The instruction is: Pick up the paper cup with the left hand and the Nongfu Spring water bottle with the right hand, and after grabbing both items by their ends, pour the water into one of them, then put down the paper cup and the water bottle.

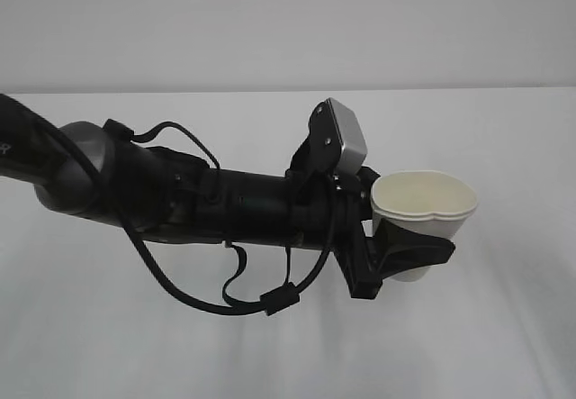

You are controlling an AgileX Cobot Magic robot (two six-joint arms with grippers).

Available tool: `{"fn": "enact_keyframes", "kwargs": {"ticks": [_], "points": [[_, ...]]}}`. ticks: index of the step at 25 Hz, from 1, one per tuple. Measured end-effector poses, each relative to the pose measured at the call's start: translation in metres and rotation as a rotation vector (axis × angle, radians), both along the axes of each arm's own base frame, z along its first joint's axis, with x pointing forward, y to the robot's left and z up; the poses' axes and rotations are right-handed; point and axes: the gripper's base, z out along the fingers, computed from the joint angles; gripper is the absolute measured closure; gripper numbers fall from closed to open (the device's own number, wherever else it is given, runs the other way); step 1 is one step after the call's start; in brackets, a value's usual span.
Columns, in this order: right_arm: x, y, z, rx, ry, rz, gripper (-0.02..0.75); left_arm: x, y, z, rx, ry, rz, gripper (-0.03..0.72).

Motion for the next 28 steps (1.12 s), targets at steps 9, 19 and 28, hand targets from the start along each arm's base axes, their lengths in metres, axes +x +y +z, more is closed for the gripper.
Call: {"fn": "enact_keyframes", "kwargs": {"ticks": [9, 19, 28], "points": [[0.000, 0.000, 0.000, -0.017, 0.000, 0.009, 0.333, -0.016, -0.016, 0.001, 0.014, -0.018, -0.054, 0.258], [0.000, -0.001, 0.000, -0.070, 0.005, 0.029, 0.334, -0.008, -0.027, 0.015, -0.005, -0.071, -0.042, 0.258], [-0.001, -0.003, -0.001, -0.172, 0.019, 0.058, 0.334, -0.008, -0.027, 0.015, 0.000, -0.066, -0.038, 0.258]]}}
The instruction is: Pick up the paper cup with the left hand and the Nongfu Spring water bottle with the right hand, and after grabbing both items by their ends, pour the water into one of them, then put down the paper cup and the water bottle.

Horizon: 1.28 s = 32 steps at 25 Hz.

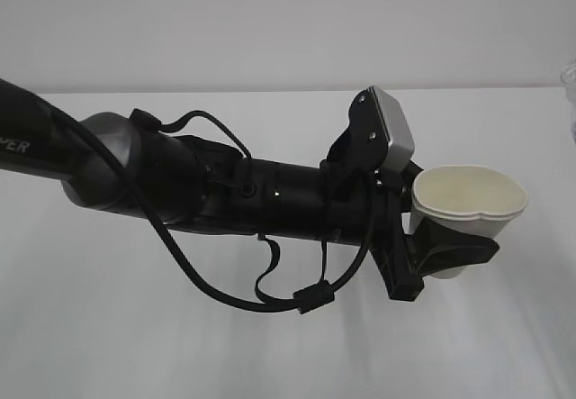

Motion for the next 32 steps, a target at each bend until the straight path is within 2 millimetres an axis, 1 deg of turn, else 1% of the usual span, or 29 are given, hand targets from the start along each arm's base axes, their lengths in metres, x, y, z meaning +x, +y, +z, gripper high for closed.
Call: {"fn": "enact_keyframes", "kwargs": {"ticks": [13, 24, 32], "points": [[0.0001, -0.0004, 0.0002, -0.095, 0.002, 0.045, 0.334, -0.0024, -0.0003, 0.0014, -0.016, 0.008, -0.025, 0.258], [0.0001, -0.0005, 0.0003, -0.132, 0.003, 0.064, 0.335, -0.0029, -0.0005, 0.0018, -0.020, 0.010, -0.029, 0.258], [0.0002, -0.0005, 0.0004, -0.163, 0.003, 0.080, 0.335, -0.0076, -0.0038, 0.0017, -0.019, 0.009, -0.043, 0.258]]}}
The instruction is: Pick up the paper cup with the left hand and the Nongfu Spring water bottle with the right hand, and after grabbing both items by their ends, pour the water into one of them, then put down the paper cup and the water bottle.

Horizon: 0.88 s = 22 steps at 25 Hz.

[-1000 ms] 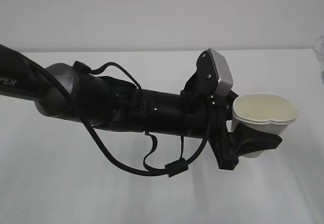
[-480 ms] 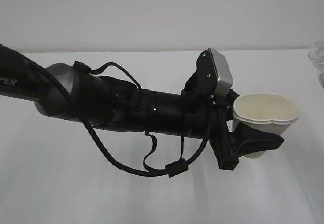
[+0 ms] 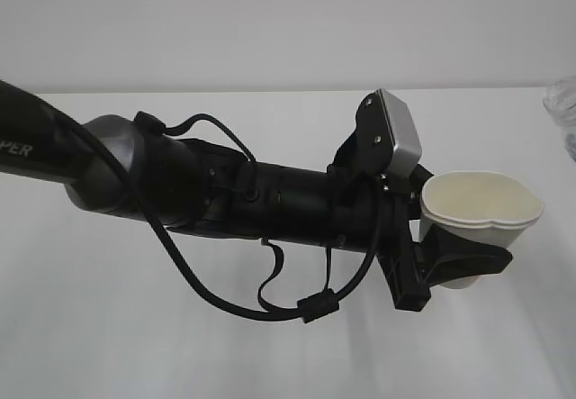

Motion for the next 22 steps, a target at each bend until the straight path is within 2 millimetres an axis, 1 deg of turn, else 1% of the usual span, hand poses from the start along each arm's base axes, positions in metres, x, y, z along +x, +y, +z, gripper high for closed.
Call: {"fn": "enact_keyframes", "kwargs": {"ticks": [9, 15, 22], "points": [[0.0002, 0.0002, 0.0004, -0.095, 0.000, 0.053, 0.335, -0.0007, -0.0004, -0.0001, 0.001, -0.001, -0.003, 0.258], [0.0002, 0.0002, 0.0004, -0.117, 0.001, 0.064, 0.335, -0.0006, -0.0005, 0.0000, 0.000, 0.000, -0.002, 0.258], [0.0003, 0.0004, 0.0005, -0.147, 0.001, 0.081, 0.335, 0.0058, -0.0004, -0.0002, 0.003, 0.030, 0.076, 0.259]]}}
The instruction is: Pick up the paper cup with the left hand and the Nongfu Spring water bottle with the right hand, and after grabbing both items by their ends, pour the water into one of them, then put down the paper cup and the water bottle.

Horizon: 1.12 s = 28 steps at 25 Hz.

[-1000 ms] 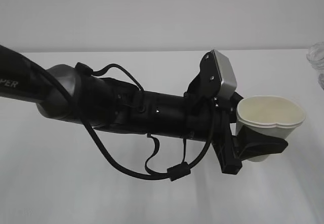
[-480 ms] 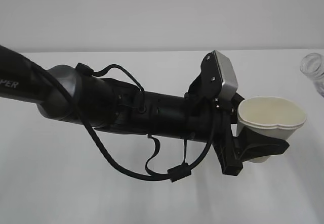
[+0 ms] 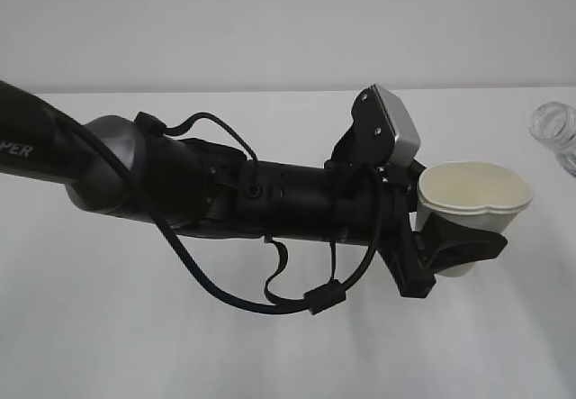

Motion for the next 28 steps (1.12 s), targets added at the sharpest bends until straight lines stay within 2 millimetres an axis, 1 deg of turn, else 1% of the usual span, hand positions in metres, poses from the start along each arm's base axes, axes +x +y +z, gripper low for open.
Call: {"fn": "enact_keyframes", "kwargs": {"ticks": [28], "points": [[0.0002, 0.0006, 0.0003, -0.092, 0.001, 0.054, 0.335, -0.0011, -0.0012, 0.0004, -0.005, 0.006, 0.002, 0.259]]}}
